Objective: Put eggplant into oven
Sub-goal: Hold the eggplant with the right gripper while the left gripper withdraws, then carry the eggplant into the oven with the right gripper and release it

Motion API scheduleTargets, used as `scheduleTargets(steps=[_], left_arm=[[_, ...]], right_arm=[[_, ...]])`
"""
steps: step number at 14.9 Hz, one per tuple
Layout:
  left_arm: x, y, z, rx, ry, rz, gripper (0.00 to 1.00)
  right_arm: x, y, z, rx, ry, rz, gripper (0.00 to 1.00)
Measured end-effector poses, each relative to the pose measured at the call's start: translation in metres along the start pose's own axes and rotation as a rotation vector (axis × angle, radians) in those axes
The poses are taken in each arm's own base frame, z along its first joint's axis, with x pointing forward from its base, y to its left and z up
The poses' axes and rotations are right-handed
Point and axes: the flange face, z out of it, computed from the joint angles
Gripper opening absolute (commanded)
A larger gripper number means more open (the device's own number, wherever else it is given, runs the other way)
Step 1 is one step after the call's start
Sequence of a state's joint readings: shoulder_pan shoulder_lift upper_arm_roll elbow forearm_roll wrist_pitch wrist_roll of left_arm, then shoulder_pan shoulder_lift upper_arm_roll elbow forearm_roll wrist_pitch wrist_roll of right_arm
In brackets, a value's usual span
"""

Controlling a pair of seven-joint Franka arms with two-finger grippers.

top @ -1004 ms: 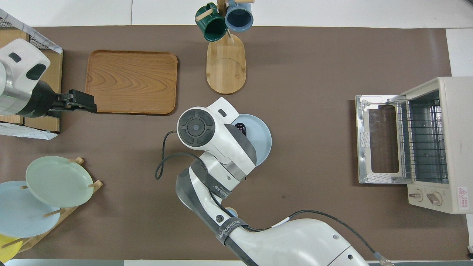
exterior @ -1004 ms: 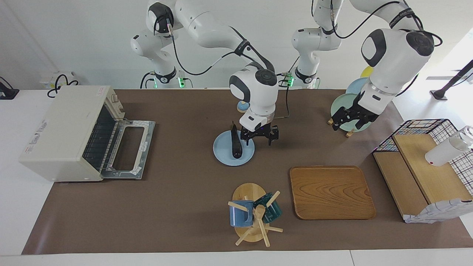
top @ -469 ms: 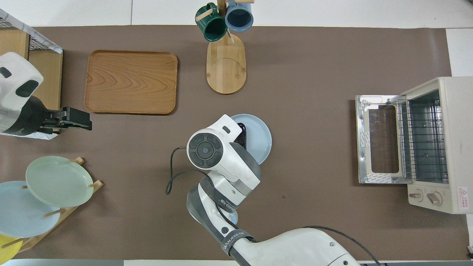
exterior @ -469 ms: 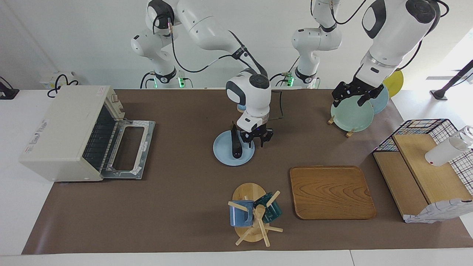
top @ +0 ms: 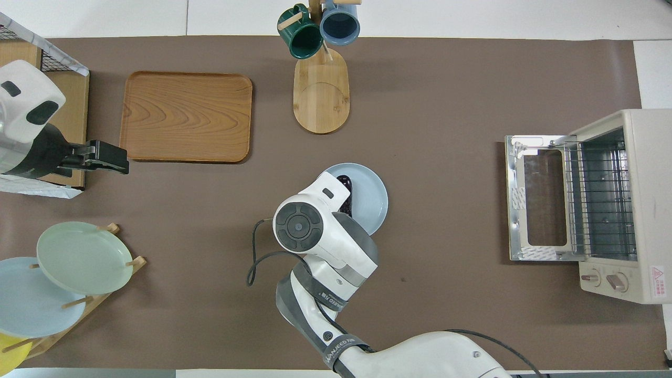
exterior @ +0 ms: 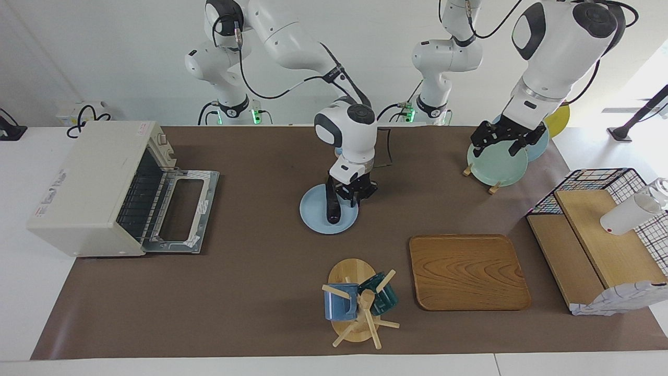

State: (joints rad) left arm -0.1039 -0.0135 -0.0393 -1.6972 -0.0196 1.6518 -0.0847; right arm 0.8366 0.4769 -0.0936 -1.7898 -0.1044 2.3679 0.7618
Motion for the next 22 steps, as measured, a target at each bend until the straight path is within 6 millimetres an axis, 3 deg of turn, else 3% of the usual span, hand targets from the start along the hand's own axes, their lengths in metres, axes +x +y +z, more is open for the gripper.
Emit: scheduleTargets(steps=[3,6,8,10,12,13,14,18,22], left_arm=[[0.003,0.001,0.005,0.004,-0.01,0.025,1.0],[-0.001,0.008,-0.003,0.006,-0.029,0.039,1.0],[-0.005,0.01,-0.01,0.008,-0.041,0.044,1.0],[-0.007,0.01,-0.01,0.008,-0.046,0.044,1.0],[-0.007,0.009,-0.01,0.008,-0.048,0.043,1.0],[-0.007,0.009,-0.01,0.008,-0.048,0.042,1.0],[-0.007,0.008,-0.009,0.008,-0.048,0.042,1.0],[-0.007,0.009,-0.01,0.008,-0.048,0.042,1.0],[-0.009,0.008,-0.013,0.008,-0.041,0.042,1.0]], right_arm=[[0.006,0.005,-0.021,-0.146,-0.002,-0.083,0.0],[0.04,0.032,-0.063,-0.23,-0.05,-0.117,0.0],[0.07,0.085,-0.081,-0.251,-0.075,-0.076,0.0],[0.095,0.163,-0.095,-0.256,-0.106,-0.045,0.0],[0.098,0.249,-0.104,-0.255,-0.153,-0.03,0.0],[0.09,0.282,-0.108,-0.252,-0.174,-0.024,0.0],[0.079,0.303,-0.112,-0.248,-0.191,-0.018,0.0],[0.038,0.337,-0.116,-0.237,-0.239,-0.029,0.0],[0.031,0.432,-0.111,-0.206,-0.268,-0.052,0.0]])
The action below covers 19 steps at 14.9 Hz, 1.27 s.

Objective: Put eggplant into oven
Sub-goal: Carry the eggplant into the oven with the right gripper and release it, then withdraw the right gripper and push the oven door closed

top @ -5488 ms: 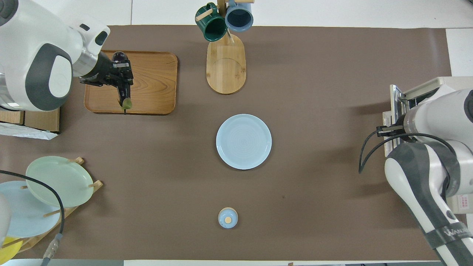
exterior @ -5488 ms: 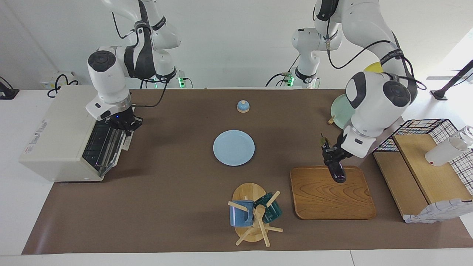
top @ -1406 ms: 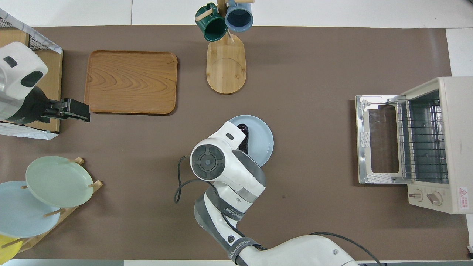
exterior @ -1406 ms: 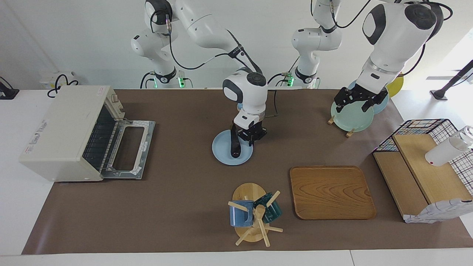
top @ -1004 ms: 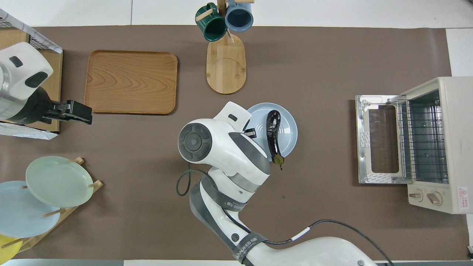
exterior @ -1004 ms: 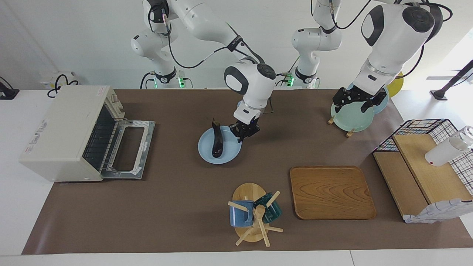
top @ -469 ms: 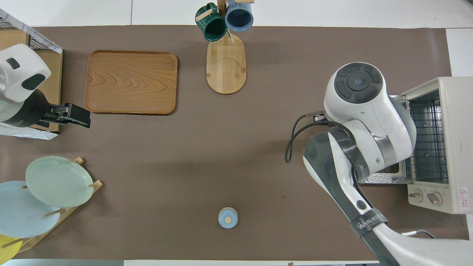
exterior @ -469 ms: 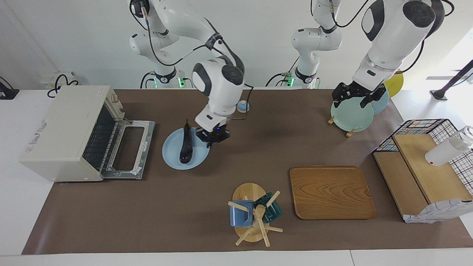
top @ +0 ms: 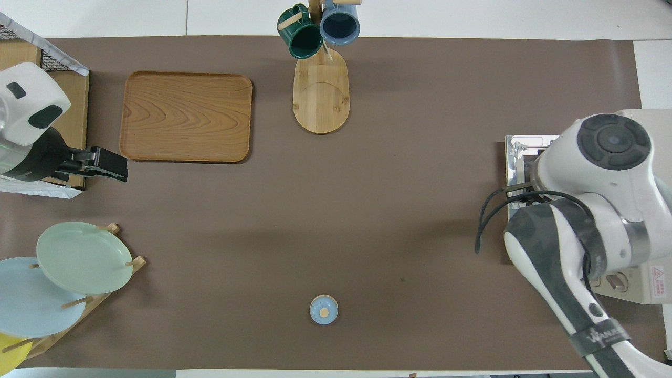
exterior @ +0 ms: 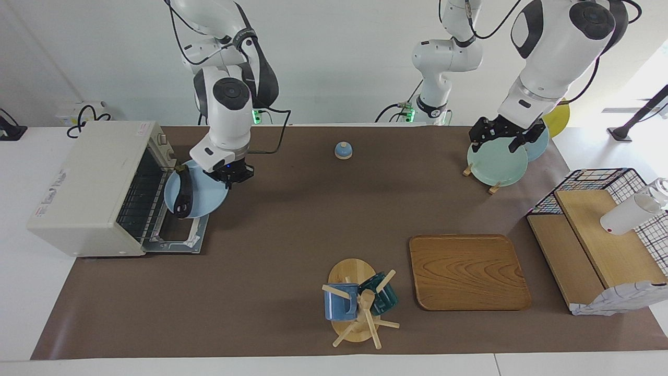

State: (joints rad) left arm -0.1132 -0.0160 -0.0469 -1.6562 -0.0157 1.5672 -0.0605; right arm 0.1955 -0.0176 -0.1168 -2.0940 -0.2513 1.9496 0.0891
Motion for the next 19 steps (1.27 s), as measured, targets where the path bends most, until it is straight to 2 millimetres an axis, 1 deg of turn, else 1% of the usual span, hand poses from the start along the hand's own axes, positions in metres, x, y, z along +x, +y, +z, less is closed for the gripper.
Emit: scheduleTargets(steps=[1,2,5,6,9,10,11,12,14,16,18,19], left_arm=[[0.0,0.0,-0.001,0.0,0.001,0.0,1.0],[-0.001,0.0,-0.001,0.0,0.002,0.0,1.0],[-0.001,0.002,-0.001,0.0,0.002,0.003,1.0],[-0.001,0.002,-0.001,0.001,0.001,0.003,1.0],[-0.001,0.002,-0.001,0.001,0.001,0.003,1.0],[-0.001,0.002,-0.001,0.001,0.001,0.004,1.0],[-0.001,0.002,-0.001,0.001,0.0,0.004,1.0],[-0.001,0.002,-0.001,0.001,0.0,0.004,1.0],[-0.001,0.002,-0.001,0.001,-0.001,0.004,1.0],[-0.001,0.003,-0.001,0.001,-0.001,0.005,1.0],[-0.001,0.003,-0.001,0.001,0.0,0.006,1.0],[-0.001,0.003,-0.001,0.001,0.0,0.006,1.0]], right_arm=[[-0.002,0.014,0.007,0.005,-0.003,0.001,0.0],[-0.004,0.02,0.014,0.01,0.003,0.001,0.0],[-0.012,0.019,0.036,0.021,0.029,-0.035,0.0],[-0.015,0.023,0.042,0.025,0.044,-0.052,0.0],[-0.026,0.048,0.057,0.034,0.07,-0.086,0.0],[-0.029,0.053,0.059,0.035,0.075,-0.087,0.03],[-0.03,0.054,0.058,0.036,0.08,-0.084,0.4],[-0.03,0.053,0.058,0.036,0.083,-0.086,0.5],[-0.031,0.051,0.059,0.036,0.08,-0.089,0.53],[-0.031,0.049,0.059,0.036,0.08,-0.094,0.53],[-0.029,0.046,0.054,0.035,0.088,-0.098,0.53],[-0.026,0.043,0.048,0.042,0.092,-0.099,0.48]])
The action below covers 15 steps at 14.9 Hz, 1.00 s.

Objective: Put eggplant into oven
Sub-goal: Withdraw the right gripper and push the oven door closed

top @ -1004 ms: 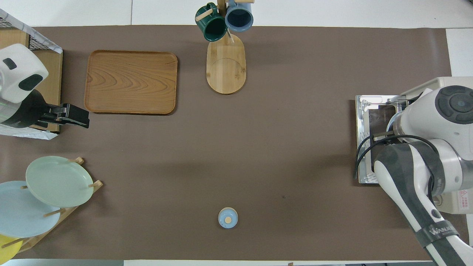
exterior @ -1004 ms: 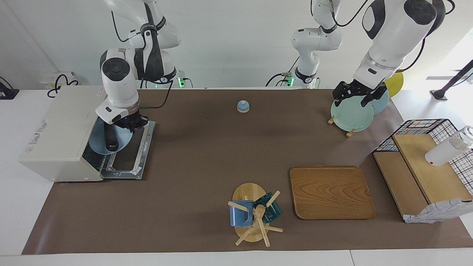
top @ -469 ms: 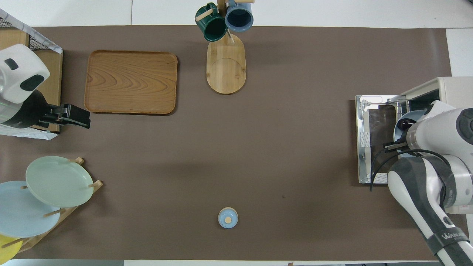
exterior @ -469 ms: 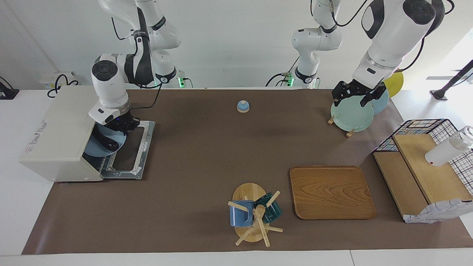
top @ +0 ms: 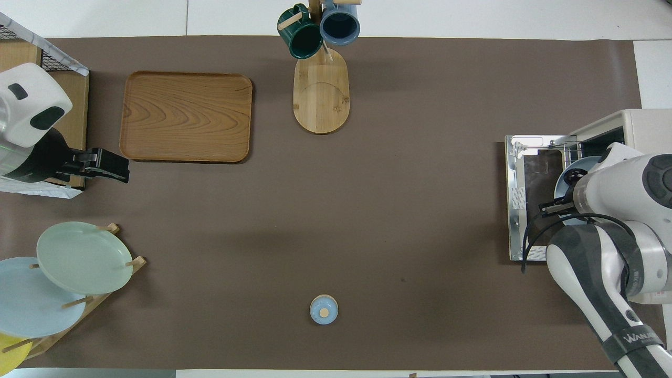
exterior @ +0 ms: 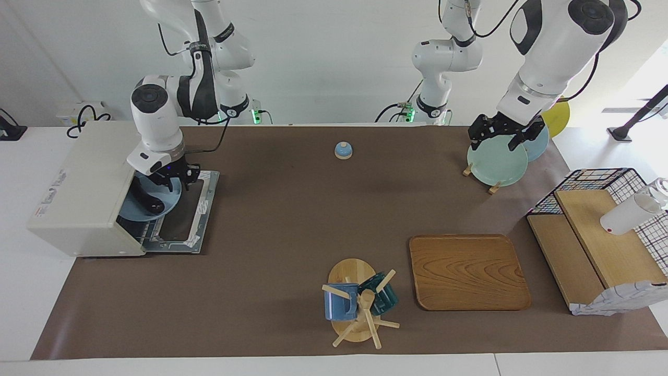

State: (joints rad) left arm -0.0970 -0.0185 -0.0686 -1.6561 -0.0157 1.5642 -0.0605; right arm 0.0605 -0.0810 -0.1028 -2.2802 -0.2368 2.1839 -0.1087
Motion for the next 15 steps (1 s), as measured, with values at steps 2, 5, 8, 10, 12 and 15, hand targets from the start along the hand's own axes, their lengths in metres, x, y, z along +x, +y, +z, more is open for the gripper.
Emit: scheduleTargets(steps=[2,5,8,10,12,15], left_arm=[[0.0,-0.002,0.0,0.0,0.0,-0.005,1.0],[0.001,-0.01,0.0,-0.001,0.0,-0.018,1.0],[0.001,-0.011,0.0,-0.002,0.0,-0.02,1.0],[0.001,-0.011,0.0,-0.002,0.0,-0.02,1.0],[0.001,-0.011,0.0,-0.002,0.0,-0.02,1.0],[0.001,-0.011,0.0,-0.002,0.0,-0.02,1.0]], right_arm=[[0.013,-0.017,-0.021,0.044,0.019,0.003,0.19],[0.035,-0.064,-0.032,0.07,0.06,0.023,0.1],[0.047,-0.09,0.005,0.073,0.083,0.04,0.05],[0.045,-0.092,0.034,0.075,0.068,0.045,0.05],[0.043,-0.089,0.049,0.076,0.05,0.054,0.05],[0.041,-0.087,0.062,0.077,0.038,0.06,0.05]])
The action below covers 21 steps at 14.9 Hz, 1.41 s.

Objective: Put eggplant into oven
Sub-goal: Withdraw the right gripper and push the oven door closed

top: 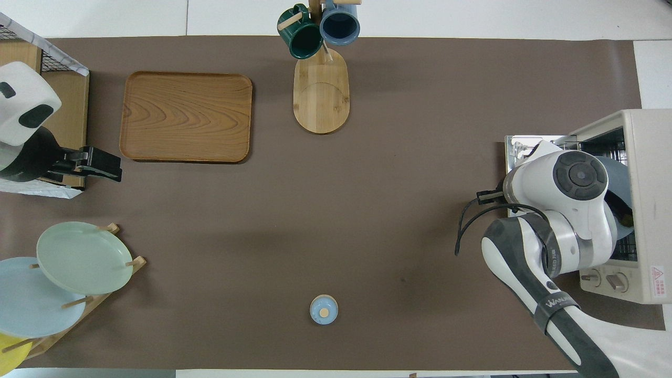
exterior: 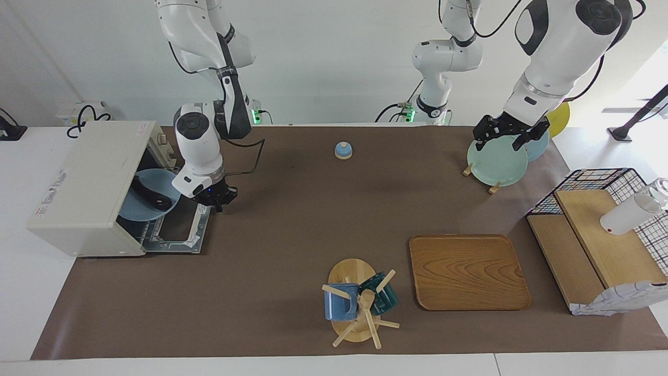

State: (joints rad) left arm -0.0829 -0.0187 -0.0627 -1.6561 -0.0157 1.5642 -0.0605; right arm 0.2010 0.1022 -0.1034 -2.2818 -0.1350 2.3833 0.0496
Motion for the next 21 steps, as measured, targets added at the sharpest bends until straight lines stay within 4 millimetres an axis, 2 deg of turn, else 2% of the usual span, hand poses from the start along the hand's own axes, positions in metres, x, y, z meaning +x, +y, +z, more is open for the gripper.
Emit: scheduleTargets(steps=[4,7,12,14,16,18,21], left_arm=[[0.0,0.0,0.0,0.0,0.0,0.0,1.0],[0.0,0.0,0.0,0.0,0.0,0.0,1.0],[0.0,0.0,0.0,0.0,0.0,0.0,1.0],[0.0,0.0,0.0,0.0,0.0,0.0,1.0],[0.0,0.0,0.0,0.0,0.0,0.0,1.0],[0.0,0.0,0.0,0.0,0.0,0.0,1.0],[0.0,0.0,0.0,0.0,0.0,0.0,1.0]], right_arm=[[-0.001,0.001,0.009,-0.014,-0.014,-0.012,0.05],[-0.001,0.014,0.01,-0.042,-0.015,-0.02,0.05],[0.001,0.001,0.006,-0.124,-0.038,-0.126,0.05],[0.009,0.001,-0.011,-0.145,-0.079,-0.149,0.05],[0.022,0.009,-0.038,-0.158,-0.104,-0.188,0.05],[0.032,0.031,-0.071,-0.159,-0.121,-0.185,0.05],[0.03,0.072,-0.113,-0.157,-0.143,-0.169,0.05]])
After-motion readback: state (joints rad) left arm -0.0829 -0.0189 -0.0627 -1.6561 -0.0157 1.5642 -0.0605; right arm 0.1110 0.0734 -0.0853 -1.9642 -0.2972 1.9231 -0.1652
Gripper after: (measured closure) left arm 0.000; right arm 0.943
